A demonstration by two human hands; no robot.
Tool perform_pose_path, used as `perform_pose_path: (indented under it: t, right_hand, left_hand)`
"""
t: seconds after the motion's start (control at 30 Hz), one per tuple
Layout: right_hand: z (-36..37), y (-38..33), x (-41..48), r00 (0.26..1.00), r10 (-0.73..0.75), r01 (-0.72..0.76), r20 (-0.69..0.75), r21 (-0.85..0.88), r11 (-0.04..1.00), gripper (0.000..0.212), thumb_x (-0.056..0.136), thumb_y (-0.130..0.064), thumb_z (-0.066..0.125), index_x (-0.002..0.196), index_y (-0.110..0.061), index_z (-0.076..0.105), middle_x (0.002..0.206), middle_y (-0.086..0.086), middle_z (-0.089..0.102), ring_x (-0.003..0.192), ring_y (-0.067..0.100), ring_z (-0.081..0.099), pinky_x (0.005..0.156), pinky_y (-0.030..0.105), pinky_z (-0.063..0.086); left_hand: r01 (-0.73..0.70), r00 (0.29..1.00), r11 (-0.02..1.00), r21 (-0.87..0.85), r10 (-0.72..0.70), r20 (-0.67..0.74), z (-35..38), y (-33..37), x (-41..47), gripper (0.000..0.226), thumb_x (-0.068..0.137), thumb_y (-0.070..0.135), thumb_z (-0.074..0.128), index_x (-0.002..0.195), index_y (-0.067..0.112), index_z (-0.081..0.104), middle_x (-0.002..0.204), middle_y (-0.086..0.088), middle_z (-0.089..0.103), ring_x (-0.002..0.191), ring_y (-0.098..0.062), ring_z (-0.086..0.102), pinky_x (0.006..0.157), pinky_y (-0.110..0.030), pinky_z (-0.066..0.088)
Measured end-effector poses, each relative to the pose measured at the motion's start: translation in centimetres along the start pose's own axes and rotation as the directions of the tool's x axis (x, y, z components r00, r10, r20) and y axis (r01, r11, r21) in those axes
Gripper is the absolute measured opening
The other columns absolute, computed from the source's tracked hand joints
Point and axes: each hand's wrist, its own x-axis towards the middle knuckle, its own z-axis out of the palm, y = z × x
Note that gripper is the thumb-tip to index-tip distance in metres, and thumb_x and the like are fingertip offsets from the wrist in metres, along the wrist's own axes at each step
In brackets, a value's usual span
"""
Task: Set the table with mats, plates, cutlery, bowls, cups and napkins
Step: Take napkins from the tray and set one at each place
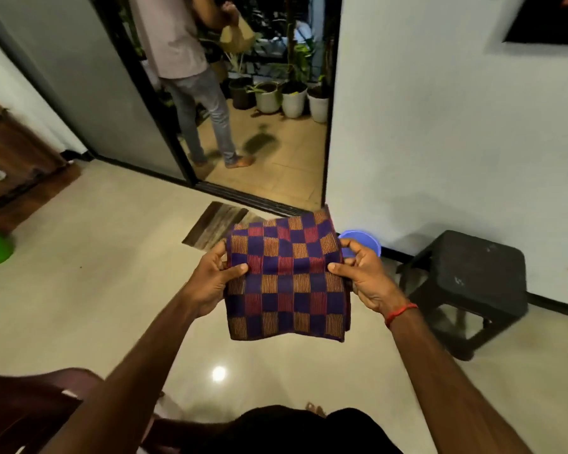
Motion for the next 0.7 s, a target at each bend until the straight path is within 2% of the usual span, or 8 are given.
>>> perform_pose_path:
  t: [0.1, 0.2, 0.27, 0.3, 0.37, 0.47, 0.57, 0.7]
  right_hand:
    - [-2.3, -1.1, -1.0, 0.978, -0.114, 0.114, -0.176, -0.010, 0.993, 0.028, 0.089, 0.009, 0.063, 0.108, -0.011, 0.066, 0.098, 0.011, 0.076, 0.094, 0.031, 0.072, 0.081, 0.045, 0.062]
    - [-4.2, -2.2, -2.1, 0.923, -0.207, 0.191, -0.326, -0.080, 0.978, 0.016, 0.087, -0.002, 0.067, 0.082, -0.015, 0.075, 0.085, 0.005, 0.075, 0.080, 0.028, 0.070, 0.070, 0.043, 0.061]
    - [-5.4, -2.9, -2.4, 0.891, -0.256, 0.230, -0.376, -0.114, 0.967, 0.026, 0.085, 0.004, 0.069, 0.071, -0.017, 0.077, 0.078, 0.004, 0.074, 0.074, 0.027, 0.067, 0.065, 0.038, 0.059]
    - [-6.0, -3.2, -2.5, 0.881, -0.254, 0.230, -0.400, -0.109, 0.967, 0.036, 0.084, 0.012, 0.066, 0.066, -0.017, 0.076, 0.077, 0.003, 0.074, 0.074, 0.023, 0.068, 0.064, 0.033, 0.059]
    - [-7.1, -4.1, -2.6, 0.866, -0.239, 0.225, -0.439, -0.083, 0.971, 0.051, 0.085, 0.022, 0.057, 0.058, -0.019, 0.072, 0.073, 0.001, 0.075, 0.069, 0.016, 0.072, 0.060, 0.026, 0.059]
    - [-8.3, -4.4, -2.3, 0.819, -0.261, 0.220, -0.510, -0.140, 0.965, 0.054, 0.091, 0.019, 0.053, 0.060, -0.022, 0.071, 0.068, 0.000, 0.071, 0.066, 0.017, 0.072, 0.054, 0.028, 0.059]
    - [-9.0, -5.0, -2.1, 0.755, -0.277, 0.233, -0.594, -0.151, 0.961, 0.053, 0.089, 0.019, 0.053, 0.063, -0.023, 0.073, 0.073, 0.000, 0.072, 0.070, 0.017, 0.071, 0.058, 0.030, 0.060]
    - [-9.9, -5.8, -2.4, 0.667, -0.257, 0.253, -0.700, -0.112, 0.961, 0.040, 0.090, 0.014, 0.057, 0.071, -0.018, 0.072, 0.076, -0.001, 0.074, 0.071, 0.015, 0.071, 0.060, 0.028, 0.059]
  left_hand:
    - [-0.051, 0.997, 0.998, 0.048, 0.048, 0.058, 2.4, 1.3, 2.5, 0.037, 0.094, -0.009, 0.055, 0.120, 0.015, 0.065, 0.111, -0.009, 0.075, 0.102, -0.027, 0.073, 0.080, -0.045, 0.063]
    - [-0.105, 0.993, 0.990, 0.090, 0.101, 0.054, 4.7, 2.3, 5.2, 0.027, 0.097, -0.009, 0.053, 0.095, 0.008, 0.073, 0.090, -0.007, 0.077, 0.085, -0.029, 0.071, 0.069, -0.040, 0.062]
    - [-0.123, 0.990, 0.990, 0.070, 0.118, 0.078, 6.5, 3.1, 6.7, 0.026, 0.095, -0.005, 0.057, 0.088, 0.012, 0.076, 0.085, -0.005, 0.076, 0.079, -0.025, 0.072, 0.067, -0.038, 0.062]
    - [-0.141, 0.984, 0.989, 0.038, 0.136, 0.115, 7.4, 3.5, 7.3, 0.016, 0.089, -0.001, 0.064, 0.091, 0.011, 0.075, 0.086, -0.006, 0.077, 0.078, -0.023, 0.073, 0.068, -0.037, 0.063]
    - [-0.129, 0.977, 0.991, -0.018, 0.130, 0.172, 9.1, 4.7, 8.5, 0.023, 0.080, 0.003, 0.069, 0.103, 0.007, 0.067, 0.090, -0.009, 0.078, 0.077, -0.020, 0.075, 0.067, -0.033, 0.063]
    - [-0.058, 0.976, 0.996, -0.071, 0.071, 0.205, 10.9, 5.4, 10.7, 0.029, 0.096, -0.004, 0.054, 0.115, 0.015, 0.065, 0.093, -0.011, 0.077, 0.069, -0.017, 0.073, 0.057, -0.028, 0.061]
    - [0.011, 0.967, 0.999, -0.034, -0.002, 0.253, 12.6, 5.7, 13.1, 0.027, 0.098, 0.003, 0.054, 0.103, 0.019, 0.076, 0.091, -0.007, 0.076, 0.071, -0.016, 0.072, 0.060, -0.029, 0.062]
    - [0.143, 0.913, 0.984, 0.103, -0.172, 0.370, 15.0, 6.1, 14.9, 0.029, 0.106, 0.021, 0.047, 0.091, 0.018, 0.072, 0.081, -0.001, 0.077, 0.073, -0.018, 0.073, 0.061, -0.033, 0.063]
